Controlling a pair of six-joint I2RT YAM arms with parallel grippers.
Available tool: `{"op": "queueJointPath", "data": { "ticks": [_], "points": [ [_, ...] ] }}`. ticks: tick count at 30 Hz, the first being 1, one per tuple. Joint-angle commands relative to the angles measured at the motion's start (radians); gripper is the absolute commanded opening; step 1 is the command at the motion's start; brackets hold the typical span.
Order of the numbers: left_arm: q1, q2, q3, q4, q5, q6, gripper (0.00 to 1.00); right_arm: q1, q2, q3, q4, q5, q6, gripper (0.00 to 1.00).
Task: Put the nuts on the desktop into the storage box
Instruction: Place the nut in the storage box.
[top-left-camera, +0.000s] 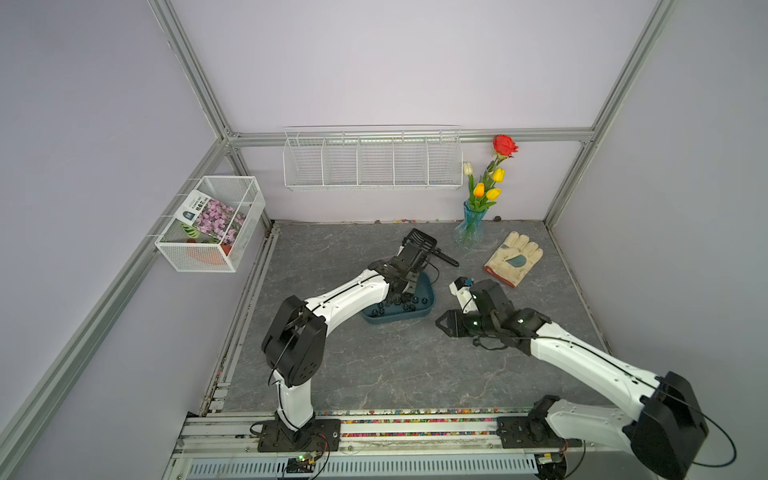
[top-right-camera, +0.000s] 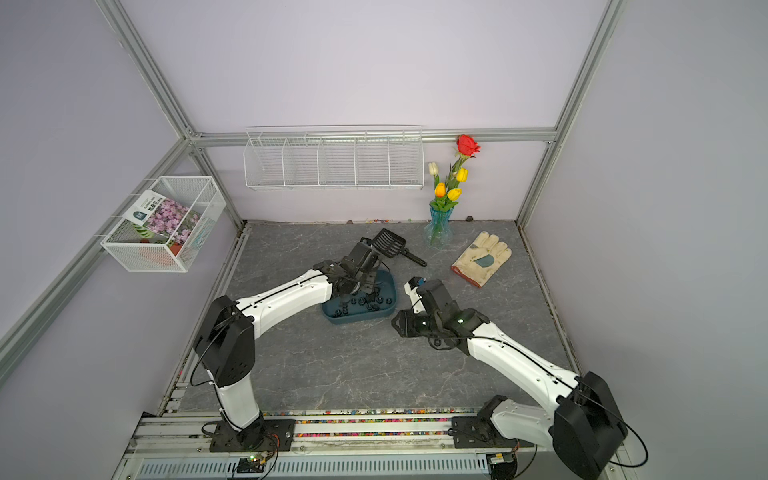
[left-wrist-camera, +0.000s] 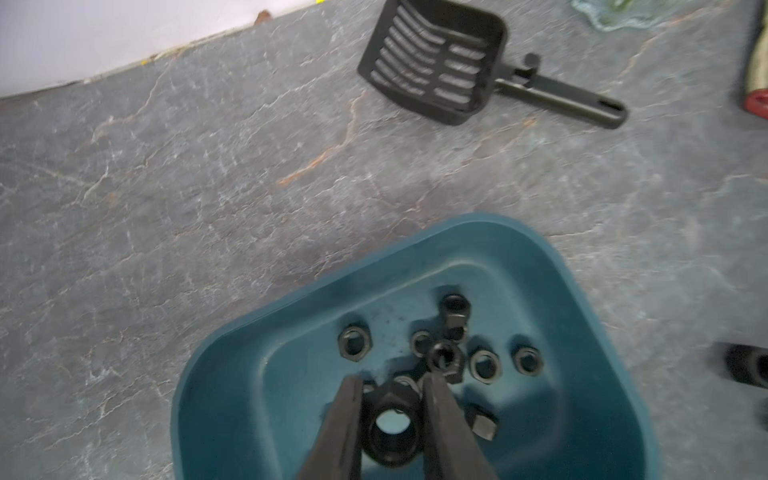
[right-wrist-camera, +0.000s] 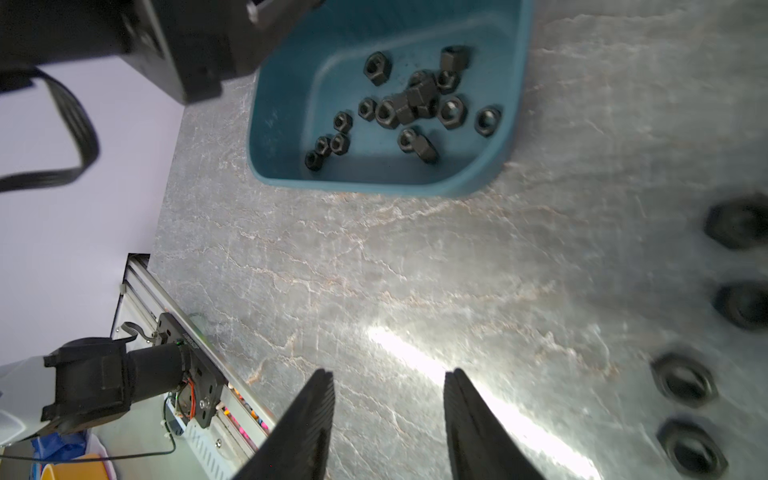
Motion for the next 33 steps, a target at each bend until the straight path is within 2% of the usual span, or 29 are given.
{"op": "queueJointPath", "data": {
  "ticks": [1, 11, 33],
  "points": [
    [0.026, 0.018, -0.01, 0.044, 0.04, -0.002, 0.12, -0.001, 0.088, 0.08, -0.023, -0.04, -0.076, 0.48],
    [0.092, 0.096, -0.017, 0.074, 0.089, -0.006, 0.11, -0.002, 0.248, 0.211, -0.028, -0.044, -0.129, 0.48],
    [0.123, 0.214, -0.057, 0.161, 0.151, -0.03, 0.11, -0.002, 0.31, 0.237, 0.009, -0.028, -0.179, 0.47]
  ]
}}
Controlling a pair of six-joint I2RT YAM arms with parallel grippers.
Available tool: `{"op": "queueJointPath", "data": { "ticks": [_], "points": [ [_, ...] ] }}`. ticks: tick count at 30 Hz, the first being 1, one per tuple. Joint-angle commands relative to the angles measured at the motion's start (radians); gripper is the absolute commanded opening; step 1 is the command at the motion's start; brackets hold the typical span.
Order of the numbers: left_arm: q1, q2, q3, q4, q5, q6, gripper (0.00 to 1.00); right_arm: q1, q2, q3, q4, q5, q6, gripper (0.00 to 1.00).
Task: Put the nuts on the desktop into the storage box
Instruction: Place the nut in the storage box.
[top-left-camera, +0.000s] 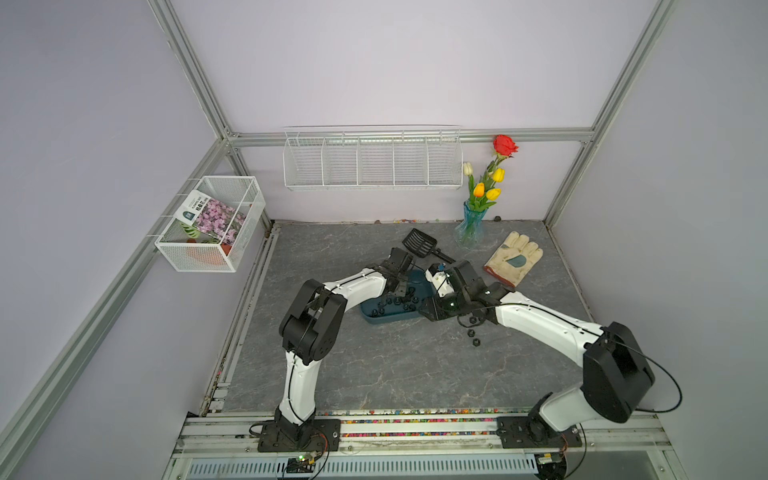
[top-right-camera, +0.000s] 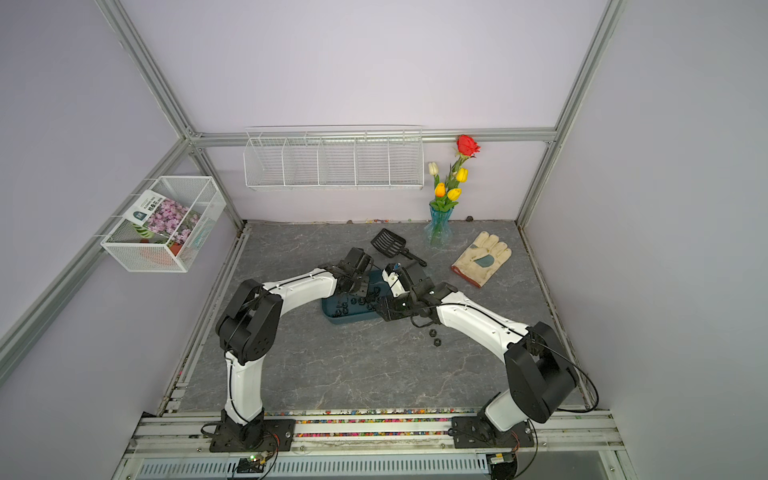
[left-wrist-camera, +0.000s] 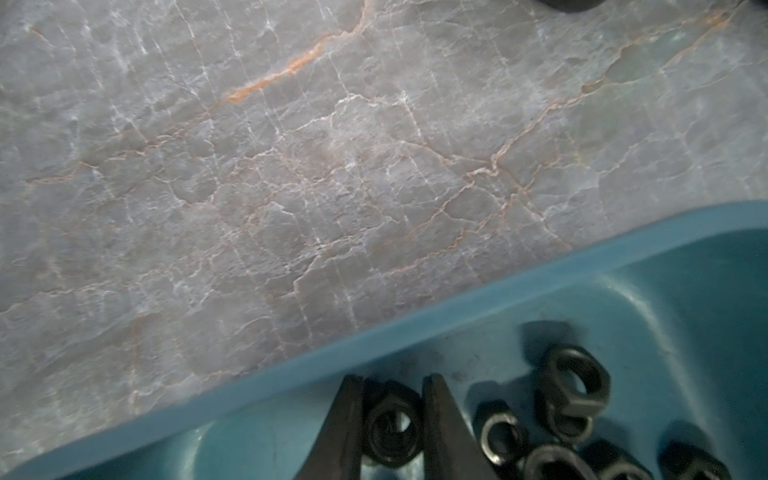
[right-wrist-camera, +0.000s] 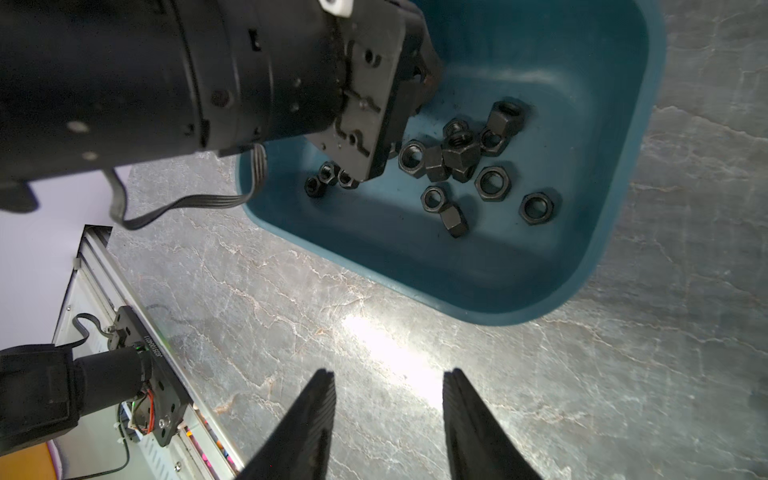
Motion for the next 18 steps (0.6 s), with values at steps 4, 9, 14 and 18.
{"op": "queueJointPath", "data": {
  "ticks": [4, 9, 14, 18],
  "points": [
    [0.006, 0.028, -0.014, 0.029, 0.018, -0.012, 0.12, -0.001, 0.021, 0.015, 0.012, -0.007, -0.018, 0.47],
    [0.006, 0.036, -0.018, 0.044, 0.034, -0.018, 0.13, -0.001, 0.025, 0.008, 0.016, -0.004, -0.008, 0.47],
    [0.006, 0.04, -0.02, 0.052, 0.039, -0.018, 0.17, -0.003, 0.022, 0.008, 0.014, -0.003, -0.008, 0.46],
    [0.006, 0.041, -0.021, 0.054, 0.046, -0.016, 0.21, -0.002, 0.025, 0.007, 0.012, 0.0, -0.006, 0.46]
  ]
}}
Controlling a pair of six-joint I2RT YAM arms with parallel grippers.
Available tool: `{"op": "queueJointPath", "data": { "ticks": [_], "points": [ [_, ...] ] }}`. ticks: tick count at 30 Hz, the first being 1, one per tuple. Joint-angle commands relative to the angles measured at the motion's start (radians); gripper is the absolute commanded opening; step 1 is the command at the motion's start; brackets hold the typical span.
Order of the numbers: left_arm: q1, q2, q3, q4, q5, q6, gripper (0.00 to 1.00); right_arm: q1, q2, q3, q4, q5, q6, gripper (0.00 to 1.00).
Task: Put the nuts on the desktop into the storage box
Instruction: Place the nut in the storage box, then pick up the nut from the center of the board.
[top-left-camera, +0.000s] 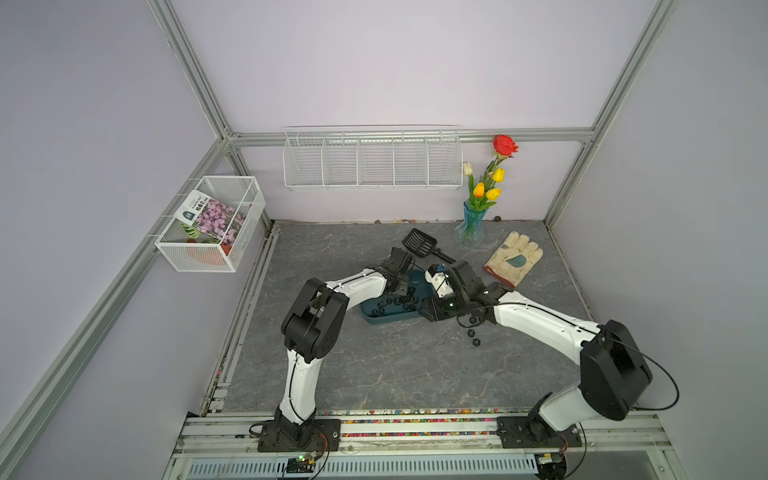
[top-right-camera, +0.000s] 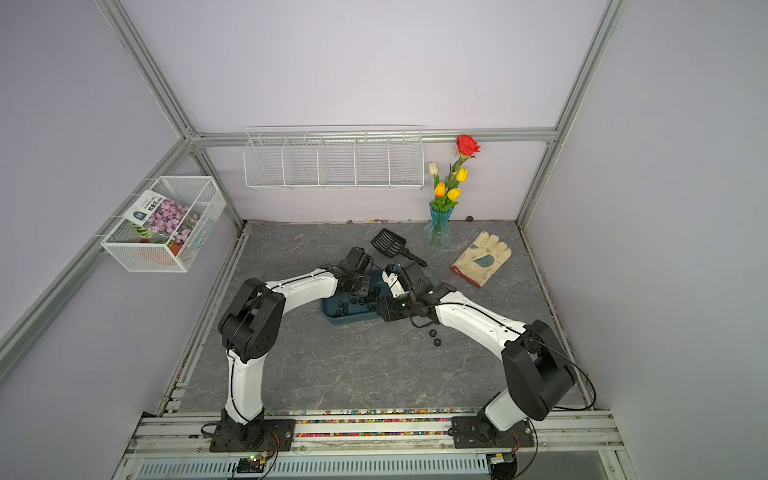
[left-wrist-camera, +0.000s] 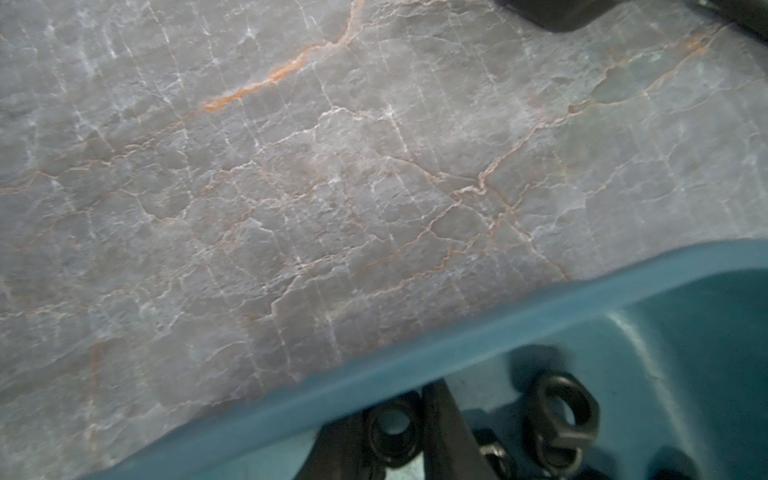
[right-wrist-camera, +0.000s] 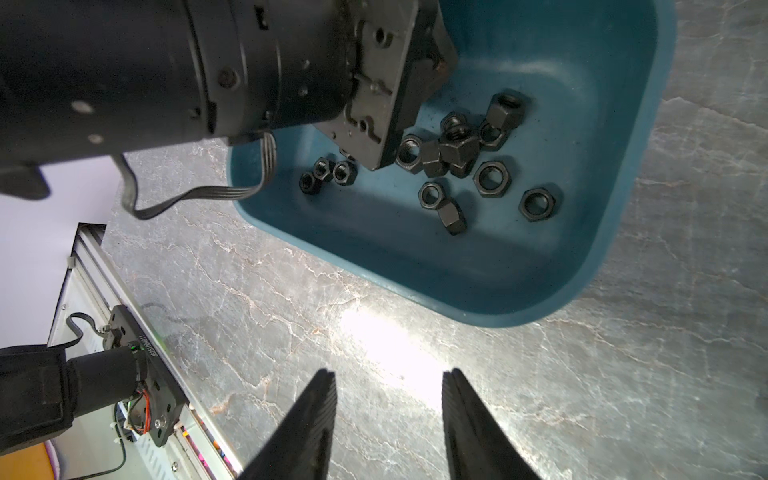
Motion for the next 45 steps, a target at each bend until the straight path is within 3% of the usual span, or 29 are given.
{"op": "queueJointPath", "data": {
  "ticks": [1, 14, 21, 33, 39, 45],
  "points": [
    [0.003, 0.023, -0.02, 0.005, 0.018, -0.009, 0.21, -0.003, 0.012, 0.007, 0.01, 0.002, -0.007, 0.46],
    [0.002, 0.014, -0.013, -0.005, 0.02, -0.007, 0.41, -0.002, 0.001, 0.001, 0.004, 0.002, -0.004, 0.46],
    [-0.015, -0.053, -0.013, 0.009, 0.01, 0.014, 0.42, -0.002, -0.037, -0.014, -0.011, 0.041, 0.003, 0.46],
    [-0.149, -0.194, 0.025, -0.01, -0.069, 0.047, 0.43, -0.074, -0.21, -0.17, -0.028, 0.153, 0.129, 0.46],
    [-0.189, -0.197, 0.068, -0.025, 0.03, 0.042, 0.43, -0.117, -0.334, -0.285, -0.077, 0.217, 0.178, 0.47],
    [-0.246, -0.106, 0.168, -0.055, 0.101, 0.053, 0.43, -0.131, -0.464, -0.401, -0.114, 0.244, 0.227, 0.47]
  ]
}}
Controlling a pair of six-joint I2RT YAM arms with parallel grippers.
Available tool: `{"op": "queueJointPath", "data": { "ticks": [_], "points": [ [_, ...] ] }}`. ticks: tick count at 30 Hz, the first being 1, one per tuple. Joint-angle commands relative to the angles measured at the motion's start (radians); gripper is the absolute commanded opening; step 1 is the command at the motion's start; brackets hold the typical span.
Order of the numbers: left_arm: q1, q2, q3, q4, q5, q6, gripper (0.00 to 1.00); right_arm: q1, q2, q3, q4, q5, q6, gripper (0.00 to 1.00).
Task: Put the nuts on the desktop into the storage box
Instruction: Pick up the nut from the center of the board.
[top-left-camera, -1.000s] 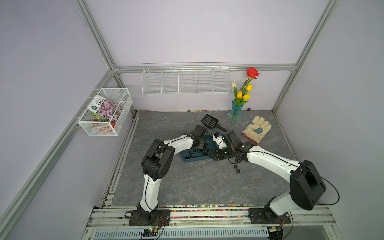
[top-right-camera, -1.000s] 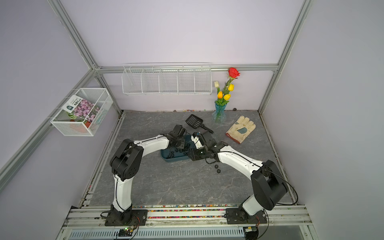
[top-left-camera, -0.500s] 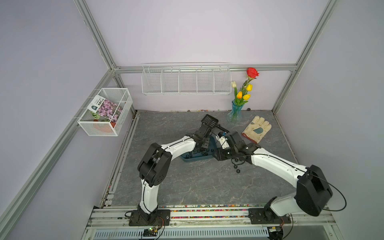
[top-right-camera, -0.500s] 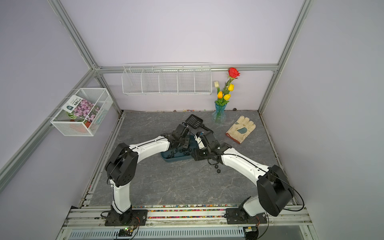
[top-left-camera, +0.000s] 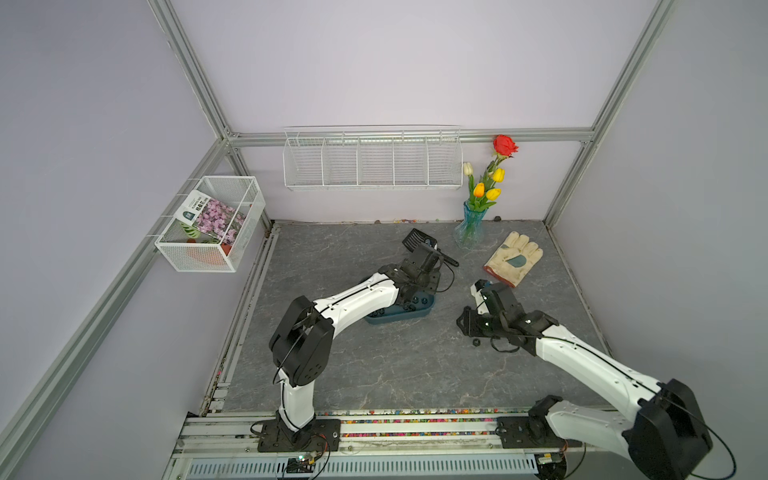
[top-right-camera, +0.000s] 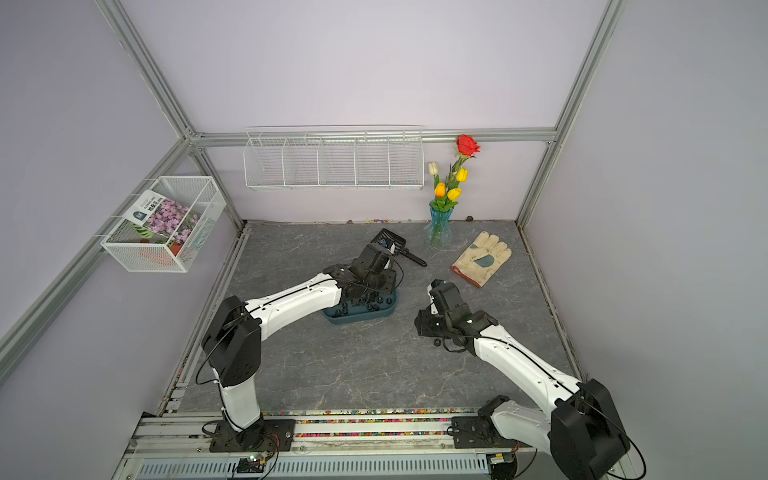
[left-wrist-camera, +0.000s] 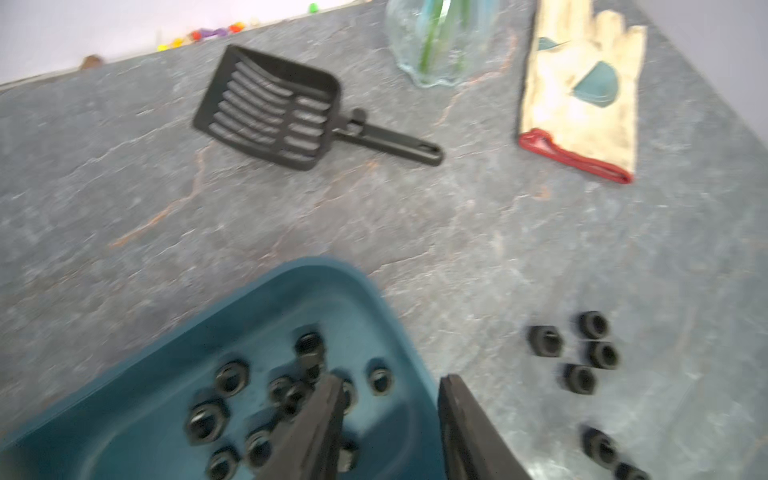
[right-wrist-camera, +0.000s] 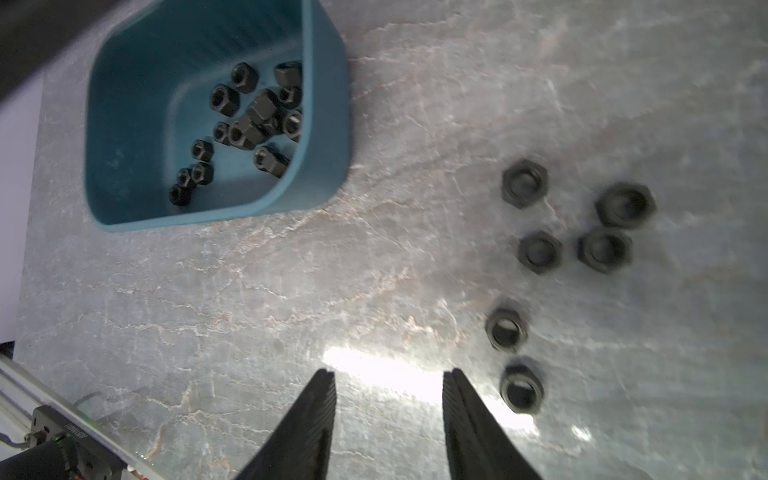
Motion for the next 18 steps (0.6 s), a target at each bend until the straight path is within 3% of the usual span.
{"op": "queueJointPath", "data": {
  "ticks": [1, 8, 18],
  "points": [
    [-0.041, 0.078, 0.082, -0.042, 0.054, 0.022, 0.43, -0.01, -0.07, -0.063, -0.047, 0.038, 0.055, 0.47],
    [-0.097, 0.231, 0.23, -0.09, 0.113, 0.032, 0.43, -0.016, -0.185, -0.16, -0.051, 0.048, 0.099, 0.47],
    [-0.11, 0.403, 0.332, -0.092, 0.189, 0.025, 0.44, -0.02, -0.22, -0.236, -0.038, 0.038, 0.147, 0.47]
  ]
}}
